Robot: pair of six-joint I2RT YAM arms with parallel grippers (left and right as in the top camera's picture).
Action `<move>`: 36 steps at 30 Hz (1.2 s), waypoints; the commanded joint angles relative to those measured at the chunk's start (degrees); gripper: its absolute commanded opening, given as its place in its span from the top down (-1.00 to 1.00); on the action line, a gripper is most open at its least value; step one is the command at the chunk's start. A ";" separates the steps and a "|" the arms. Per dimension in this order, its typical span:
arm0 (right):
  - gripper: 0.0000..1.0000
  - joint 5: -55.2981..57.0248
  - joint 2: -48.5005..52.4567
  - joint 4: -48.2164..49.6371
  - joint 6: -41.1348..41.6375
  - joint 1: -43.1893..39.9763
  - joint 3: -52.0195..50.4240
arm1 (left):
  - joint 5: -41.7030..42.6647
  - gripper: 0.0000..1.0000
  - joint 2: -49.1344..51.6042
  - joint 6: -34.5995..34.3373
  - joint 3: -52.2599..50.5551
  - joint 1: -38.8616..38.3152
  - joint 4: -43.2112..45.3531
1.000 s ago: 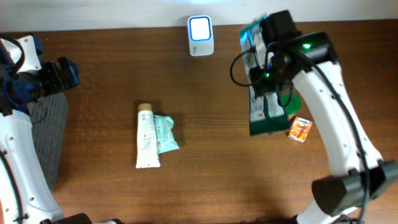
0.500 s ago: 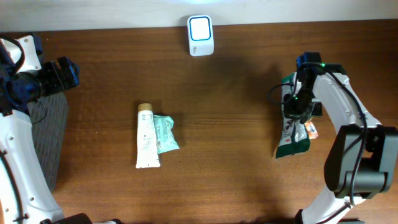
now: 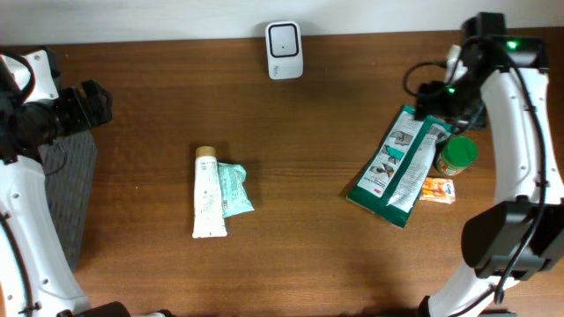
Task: Scan the item barcode
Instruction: 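Lower green packet with right gripper onto the right side, then reach right gripper to small green sachet and grasp it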
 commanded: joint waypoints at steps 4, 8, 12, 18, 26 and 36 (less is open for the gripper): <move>-0.97 -19.52 -0.22 14.34 0.33 14.45 -6.78 | 0.63 -0.98 -0.76 0.87 0.63 0.15 0.00; -0.72 -19.98 -0.07 30.45 5.11 25.83 -18.62 | 0.63 -0.98 -0.76 0.87 0.63 0.13 -0.09; -0.49 -22.18 5.84 43.69 9.07 35.63 -20.41 | 0.66 -0.98 -0.76 0.87 0.63 0.13 -0.11; -0.45 -22.95 16.74 56.39 9.57 43.52 -17.86 | 0.66 -0.98 -0.76 0.87 0.63 0.13 -0.11; 0.68 -22.34 18.14 52.61 9.55 42.47 -17.84 | 0.66 -0.99 -0.76 0.87 0.63 0.13 -0.11; -0.16 -16.41 9.27 27.47 3.61 35.43 -15.58 | 0.66 -0.98 -0.76 0.87 0.63 0.13 -0.11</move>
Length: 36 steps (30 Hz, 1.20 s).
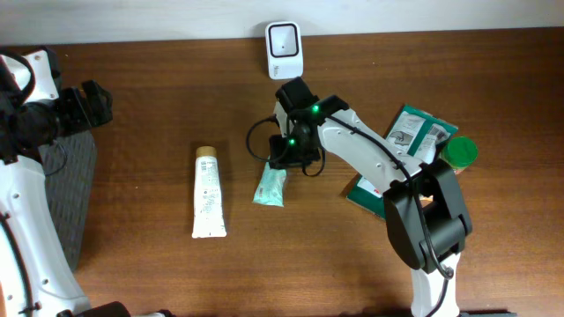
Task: Scan the item barcode
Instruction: 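Reach right gripper to small green sachet and grasp it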
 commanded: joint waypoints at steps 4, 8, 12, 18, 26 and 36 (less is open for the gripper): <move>-0.35 2.43 -1.31 -4.52 -22.86 -6.73 5.46 | 0.61 -0.98 -0.76 0.87 0.63 0.13 0.13; -0.03 1.14 -1.09 5.20 -28.59 -6.97 5.46 | 0.63 -0.98 -0.76 0.87 0.63 0.13 0.15; 0.21 4.11 1.53 11.02 -23.02 0.22 5.40 | 0.63 -0.98 -0.76 0.87 0.63 0.13 0.13; 0.21 4.20 6.38 11.72 -11.10 2.43 5.40 | 0.63 -0.98 -0.76 0.87 0.63 0.13 0.13; 0.21 7.30 7.69 -5.05 -9.46 -3.67 8.24 | 0.61 -0.98 -0.76 0.87 0.63 0.15 0.13; -0.46 -15.15 7.78 -17.94 -10.51 -13.38 4.59 | 0.61 -0.98 -0.76 0.87 0.63 0.15 0.13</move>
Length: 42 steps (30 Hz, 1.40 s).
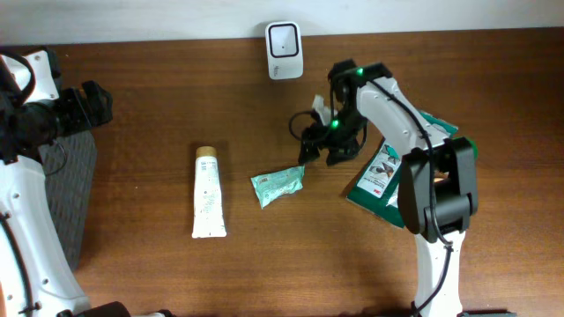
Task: Scan the item barcode
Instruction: 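Reach right gripper to small green sachet and grasp it, then lift sachet with right gripper and hold it to the scanner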
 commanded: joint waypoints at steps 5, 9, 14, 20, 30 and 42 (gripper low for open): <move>-0.30 -11.91 -0.44 20.06 11.93 2.69 -16.37 | 0.66 -0.98 -0.76 0.87 0.63 0.13 0.13; 0.30 -15.41 -0.44 22.23 12.39 4.28 -16.37 | 0.63 -0.98 -0.76 0.87 0.63 0.13 0.13; 0.91 -12.28 -0.76 26.99 11.76 6.16 -16.24 | 0.66 -0.98 -0.76 0.87 0.63 0.13 0.13; 0.92 -6.40 -11.56 24.35 1.73 2.97 -15.91 | 0.66 -0.98 -0.76 0.87 0.63 0.13 0.13; 0.92 -3.91 -34.51 22.56 -2.34 -2.99 -15.91 | 0.63 -0.98 -0.76 0.87 0.63 0.13 0.13; 0.92 62.20 -18.86 77.29 -32.54 14.23 -15.93 | 0.63 -0.98 -0.76 0.87 0.63 0.13 0.13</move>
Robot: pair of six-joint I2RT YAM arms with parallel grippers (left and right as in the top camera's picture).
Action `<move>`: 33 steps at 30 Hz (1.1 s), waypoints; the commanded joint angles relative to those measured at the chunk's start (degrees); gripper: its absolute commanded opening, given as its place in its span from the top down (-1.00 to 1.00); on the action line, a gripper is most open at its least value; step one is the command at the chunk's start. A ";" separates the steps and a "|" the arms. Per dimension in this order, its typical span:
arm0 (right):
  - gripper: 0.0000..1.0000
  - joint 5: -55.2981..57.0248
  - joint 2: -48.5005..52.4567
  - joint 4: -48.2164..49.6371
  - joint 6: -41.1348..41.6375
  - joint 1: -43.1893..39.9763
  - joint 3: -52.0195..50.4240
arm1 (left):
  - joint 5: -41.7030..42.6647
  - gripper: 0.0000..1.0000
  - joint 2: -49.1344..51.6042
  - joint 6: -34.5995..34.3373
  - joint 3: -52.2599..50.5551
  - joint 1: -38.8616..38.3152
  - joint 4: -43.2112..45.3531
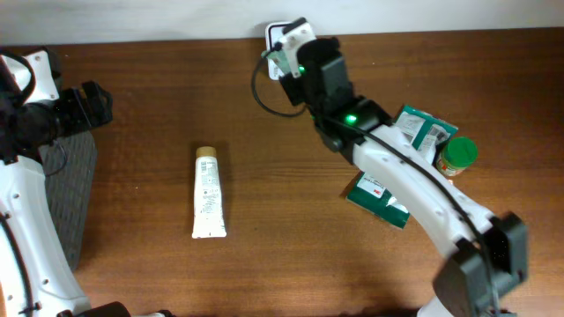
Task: Scan the item barcode
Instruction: 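Lift sachet with right gripper and hold it to the scanner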
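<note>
My right gripper [284, 55] sits at the back of the table, right over the white scanner [275, 32], which it mostly hides. A small pale teal piece [279, 62] shows at the gripper's tip and appears to be the teal packet, with the gripper shut on it. The rest of the packet is hidden under the gripper. A white tube [209, 194] with a tan cap lies at the centre left. My left gripper [95, 104] hangs at the far left, away from everything; its fingers cannot be made out.
A green and white bag [414, 132] lies at the right, partly under my right arm. A green-lidded jar [458, 153] stands next to it. A dark grey mat [77, 189] lies along the left edge.
The teal packet lay on the table's middle with my right gripper at its right end. The packet is now off the table, and the gripper is at the scanner at the back.
The packet first lay beside the white tube, with my right gripper far right over the green bag. Then the gripper was on the packet, right of the tube. Later the packet lay turned and further right. Now it is at the scanner. The left arm stayed still.
</note>
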 commanded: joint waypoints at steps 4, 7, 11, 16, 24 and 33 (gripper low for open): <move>0.92 7.98 19.71 47.43 -40.57 -1.90 -0.09 | 0.66 -0.98 -0.76 0.87 0.63 0.13 0.15; 0.92 -1.11 25.57 55.23 -43.91 -4.57 -0.07 | 0.63 -0.98 -0.76 0.87 0.63 0.13 0.13; 0.92 -10.99 27.02 54.84 -39.39 -7.30 0.13 | 0.66 -0.98 -0.76 0.87 0.63 0.13 0.13; 0.92 -12.15 36.79 54.99 -45.66 -7.21 12.07 | 0.66 -0.98 -0.76 0.87 0.63 0.13 0.13; 0.92 -10.36 37.42 46.58 -59.60 -8.22 13.53 | 0.66 -0.98 -0.76 0.87 0.63 0.13 0.15; 0.92 -9.79 37.35 54.14 -66.18 -6.84 13.53 | 0.63 -0.98 -0.76 0.87 0.63 0.13 0.15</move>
